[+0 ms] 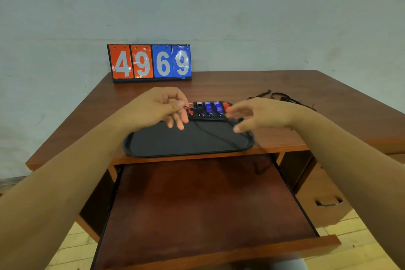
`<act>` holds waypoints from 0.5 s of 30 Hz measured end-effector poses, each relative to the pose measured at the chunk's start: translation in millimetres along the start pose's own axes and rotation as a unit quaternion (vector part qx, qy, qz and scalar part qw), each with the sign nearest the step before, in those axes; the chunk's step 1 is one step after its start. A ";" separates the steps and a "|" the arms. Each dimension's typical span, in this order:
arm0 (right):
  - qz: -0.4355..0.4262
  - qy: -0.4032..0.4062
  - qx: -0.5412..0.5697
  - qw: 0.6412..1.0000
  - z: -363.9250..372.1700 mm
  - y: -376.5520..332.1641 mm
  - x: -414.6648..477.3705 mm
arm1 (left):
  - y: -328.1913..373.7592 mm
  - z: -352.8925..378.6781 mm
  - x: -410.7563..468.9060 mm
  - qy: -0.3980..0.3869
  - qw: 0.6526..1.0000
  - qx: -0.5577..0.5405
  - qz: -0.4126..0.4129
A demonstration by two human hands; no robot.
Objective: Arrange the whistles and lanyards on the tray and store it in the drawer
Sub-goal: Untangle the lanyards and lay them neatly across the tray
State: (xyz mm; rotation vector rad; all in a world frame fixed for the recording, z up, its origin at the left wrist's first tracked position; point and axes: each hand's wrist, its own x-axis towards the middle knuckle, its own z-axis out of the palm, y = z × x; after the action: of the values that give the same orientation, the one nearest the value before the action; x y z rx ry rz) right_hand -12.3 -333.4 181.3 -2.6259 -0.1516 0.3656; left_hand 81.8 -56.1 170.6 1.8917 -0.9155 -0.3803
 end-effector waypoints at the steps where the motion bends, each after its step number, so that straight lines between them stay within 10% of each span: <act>1: -0.031 0.016 0.086 0.996 4.9 -9.2 3.0 | 3.0 3.9 0.6 -0.011 1.000 0.005 0.005; 15: -0.076 0.086 0.279 0.953 48.1 -20.2 24.9 | -27.5 -30.2 -16.0 0.147 0.982 0.099 -0.060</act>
State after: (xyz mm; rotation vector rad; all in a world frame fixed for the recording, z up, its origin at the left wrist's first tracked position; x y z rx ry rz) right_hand -2.9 -289.9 144.3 -2.0568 -0.1627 0.1015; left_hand 101.3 -18.3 159.5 2.1223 -0.6613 -0.0761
